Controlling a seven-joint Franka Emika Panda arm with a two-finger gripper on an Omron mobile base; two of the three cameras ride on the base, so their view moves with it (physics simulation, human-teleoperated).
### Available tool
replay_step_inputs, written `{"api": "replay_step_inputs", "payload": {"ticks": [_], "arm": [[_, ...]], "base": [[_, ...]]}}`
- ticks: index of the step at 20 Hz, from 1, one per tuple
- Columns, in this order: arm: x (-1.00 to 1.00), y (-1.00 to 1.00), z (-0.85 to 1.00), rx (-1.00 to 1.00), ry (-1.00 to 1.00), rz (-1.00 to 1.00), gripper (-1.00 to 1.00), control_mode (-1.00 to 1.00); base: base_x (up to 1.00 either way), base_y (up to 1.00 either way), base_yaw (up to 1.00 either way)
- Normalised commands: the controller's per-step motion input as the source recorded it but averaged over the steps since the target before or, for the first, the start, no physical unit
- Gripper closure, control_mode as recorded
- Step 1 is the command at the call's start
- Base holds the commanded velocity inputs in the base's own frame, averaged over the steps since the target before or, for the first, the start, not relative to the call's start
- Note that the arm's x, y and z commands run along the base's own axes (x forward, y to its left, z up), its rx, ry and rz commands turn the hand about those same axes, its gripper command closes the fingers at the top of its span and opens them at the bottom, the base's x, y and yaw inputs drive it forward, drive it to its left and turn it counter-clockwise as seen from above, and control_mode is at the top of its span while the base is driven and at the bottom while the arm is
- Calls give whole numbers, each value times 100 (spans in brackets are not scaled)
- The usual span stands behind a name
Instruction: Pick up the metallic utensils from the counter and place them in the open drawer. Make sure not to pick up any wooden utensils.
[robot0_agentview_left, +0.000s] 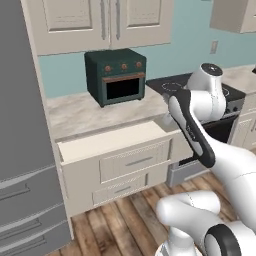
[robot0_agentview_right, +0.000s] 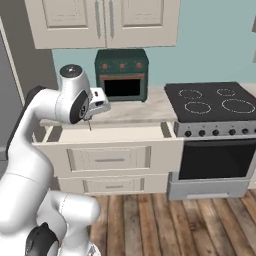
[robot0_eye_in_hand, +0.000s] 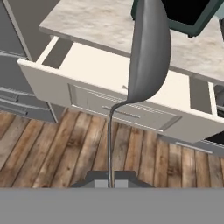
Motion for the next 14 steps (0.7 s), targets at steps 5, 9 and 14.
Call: {"api": "replay_step_inputs", "payload": {"ticks": [5,9,14], "arm": [[0,0,0,0,0,0,100,100],[0,0,0,0,0,0,100,100],[0,0,0,0,0,0,100,100]], "base": [[68,0,3],[39,0,2],[31,0,0]]}}
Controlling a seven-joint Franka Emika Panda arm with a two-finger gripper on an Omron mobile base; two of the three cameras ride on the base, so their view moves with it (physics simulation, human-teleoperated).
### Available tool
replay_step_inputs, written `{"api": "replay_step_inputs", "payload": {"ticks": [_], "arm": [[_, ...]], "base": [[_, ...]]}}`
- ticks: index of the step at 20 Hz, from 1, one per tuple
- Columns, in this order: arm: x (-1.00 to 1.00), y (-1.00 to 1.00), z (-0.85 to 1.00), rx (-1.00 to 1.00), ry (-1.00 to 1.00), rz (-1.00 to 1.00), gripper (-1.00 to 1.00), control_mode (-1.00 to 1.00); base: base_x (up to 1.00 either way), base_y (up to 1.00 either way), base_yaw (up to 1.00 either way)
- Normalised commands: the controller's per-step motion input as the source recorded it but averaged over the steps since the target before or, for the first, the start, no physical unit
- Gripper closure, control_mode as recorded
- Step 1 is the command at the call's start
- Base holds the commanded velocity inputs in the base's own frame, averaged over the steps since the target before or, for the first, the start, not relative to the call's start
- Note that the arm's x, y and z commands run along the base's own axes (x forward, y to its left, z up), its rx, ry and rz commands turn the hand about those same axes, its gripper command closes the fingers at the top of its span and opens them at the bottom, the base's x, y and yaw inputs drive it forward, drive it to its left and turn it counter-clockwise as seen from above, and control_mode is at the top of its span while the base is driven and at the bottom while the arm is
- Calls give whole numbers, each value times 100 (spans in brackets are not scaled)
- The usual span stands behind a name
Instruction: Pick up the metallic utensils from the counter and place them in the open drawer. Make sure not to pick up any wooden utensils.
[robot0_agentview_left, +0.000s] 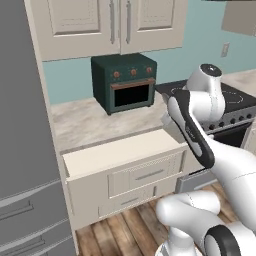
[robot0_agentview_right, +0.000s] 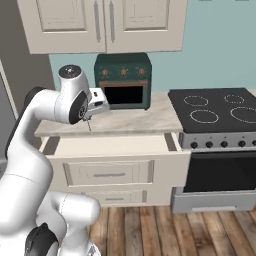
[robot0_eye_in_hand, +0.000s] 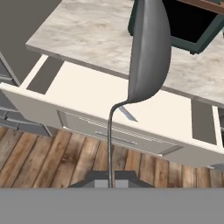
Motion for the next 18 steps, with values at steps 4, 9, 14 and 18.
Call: {"api": "replay_step_inputs", "payload": {"ticks": [4,9,14,18], "arm": [[0,0,0,0,0,0,100,100],[0,0,0,0,0,0,100,100],[0,0,0,0,0,0,100,100],[0,0,0,0,0,0,100,100]], "base": [[46,2,0],[32,1,0],[0,0,0],[0,0,0]]}}
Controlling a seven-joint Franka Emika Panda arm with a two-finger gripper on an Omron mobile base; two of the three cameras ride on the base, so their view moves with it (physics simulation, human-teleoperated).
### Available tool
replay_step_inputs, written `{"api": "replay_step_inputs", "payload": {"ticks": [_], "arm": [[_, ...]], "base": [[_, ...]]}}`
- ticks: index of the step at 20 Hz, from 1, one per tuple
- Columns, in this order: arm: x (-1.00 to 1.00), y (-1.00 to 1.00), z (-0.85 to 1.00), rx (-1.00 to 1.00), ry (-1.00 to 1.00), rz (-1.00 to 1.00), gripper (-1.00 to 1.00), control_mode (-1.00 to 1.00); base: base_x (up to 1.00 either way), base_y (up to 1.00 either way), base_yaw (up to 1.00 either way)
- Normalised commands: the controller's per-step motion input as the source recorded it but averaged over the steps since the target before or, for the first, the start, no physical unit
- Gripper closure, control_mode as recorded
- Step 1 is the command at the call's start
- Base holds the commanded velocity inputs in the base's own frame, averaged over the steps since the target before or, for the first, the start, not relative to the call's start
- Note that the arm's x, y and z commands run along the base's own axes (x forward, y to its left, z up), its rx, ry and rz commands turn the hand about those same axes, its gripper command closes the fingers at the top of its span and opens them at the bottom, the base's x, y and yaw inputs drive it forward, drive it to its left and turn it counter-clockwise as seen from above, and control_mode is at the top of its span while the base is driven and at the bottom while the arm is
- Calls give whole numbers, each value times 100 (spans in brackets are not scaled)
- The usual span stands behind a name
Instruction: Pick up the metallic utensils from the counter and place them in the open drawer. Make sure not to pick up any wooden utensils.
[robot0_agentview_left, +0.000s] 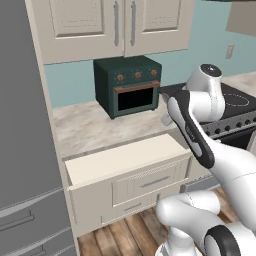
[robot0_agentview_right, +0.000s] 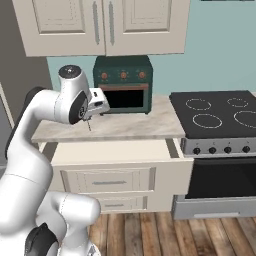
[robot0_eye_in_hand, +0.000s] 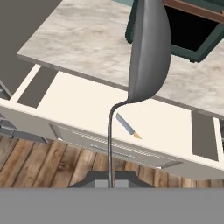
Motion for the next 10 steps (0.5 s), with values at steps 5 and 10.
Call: {"api": "replay_step_inputs", "payload": {"ticks": [5,10], "arm": [[0,0,0,0,0,0,100,100],[25,2,-4,0,5,1,100,-100]], "base": [[0,0,0],[1,0,0]]}}
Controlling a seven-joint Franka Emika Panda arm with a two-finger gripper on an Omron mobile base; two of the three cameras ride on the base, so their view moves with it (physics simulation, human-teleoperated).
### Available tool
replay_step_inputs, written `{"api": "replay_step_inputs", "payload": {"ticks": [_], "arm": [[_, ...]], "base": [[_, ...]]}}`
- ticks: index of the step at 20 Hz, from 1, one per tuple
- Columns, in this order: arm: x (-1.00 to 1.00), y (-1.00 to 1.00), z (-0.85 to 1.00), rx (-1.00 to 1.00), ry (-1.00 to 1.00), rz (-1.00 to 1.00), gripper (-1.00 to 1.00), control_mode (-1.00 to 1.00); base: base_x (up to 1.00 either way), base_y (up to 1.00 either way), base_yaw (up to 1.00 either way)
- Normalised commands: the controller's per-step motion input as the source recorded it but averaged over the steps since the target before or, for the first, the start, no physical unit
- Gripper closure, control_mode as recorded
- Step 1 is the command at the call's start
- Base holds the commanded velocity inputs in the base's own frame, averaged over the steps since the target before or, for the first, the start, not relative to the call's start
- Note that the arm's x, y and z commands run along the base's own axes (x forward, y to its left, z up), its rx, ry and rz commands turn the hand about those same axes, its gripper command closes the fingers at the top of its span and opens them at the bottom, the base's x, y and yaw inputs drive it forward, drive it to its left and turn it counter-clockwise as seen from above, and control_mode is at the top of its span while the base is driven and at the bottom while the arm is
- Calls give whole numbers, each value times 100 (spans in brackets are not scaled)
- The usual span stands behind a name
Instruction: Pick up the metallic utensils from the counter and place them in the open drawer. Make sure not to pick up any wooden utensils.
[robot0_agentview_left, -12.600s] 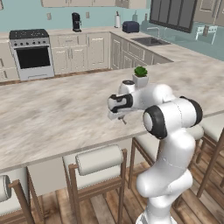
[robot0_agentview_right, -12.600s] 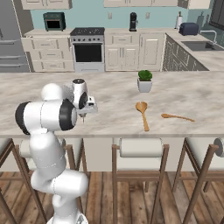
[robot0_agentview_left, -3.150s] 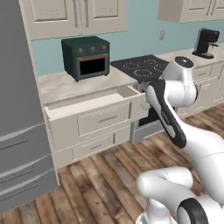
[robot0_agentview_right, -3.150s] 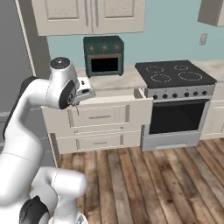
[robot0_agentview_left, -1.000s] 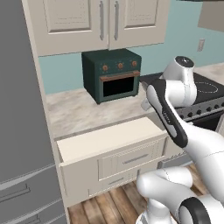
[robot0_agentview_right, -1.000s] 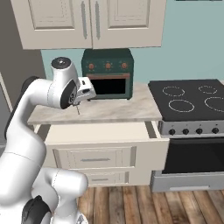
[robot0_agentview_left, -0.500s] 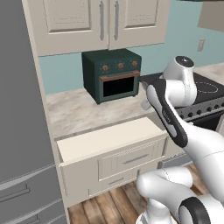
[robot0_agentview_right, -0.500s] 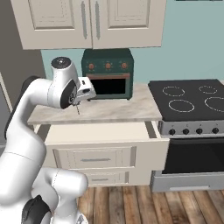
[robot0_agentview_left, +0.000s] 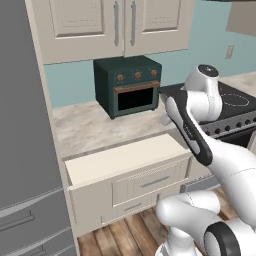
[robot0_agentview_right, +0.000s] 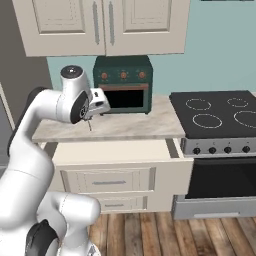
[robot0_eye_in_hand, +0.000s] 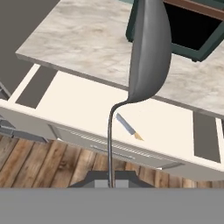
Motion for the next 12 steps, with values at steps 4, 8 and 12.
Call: {"api": "replay_step_inputs", "payload": {"ticks": [4,8,12], "arm": [[87,23,-31,0,28,10,100,-100],[98,44,-55,-10,41,23,100,-100],[72,33,-37,-18,50,29,100,-100]], "base": [[0,0,0],[0,0,0],[0,0,0]]}}
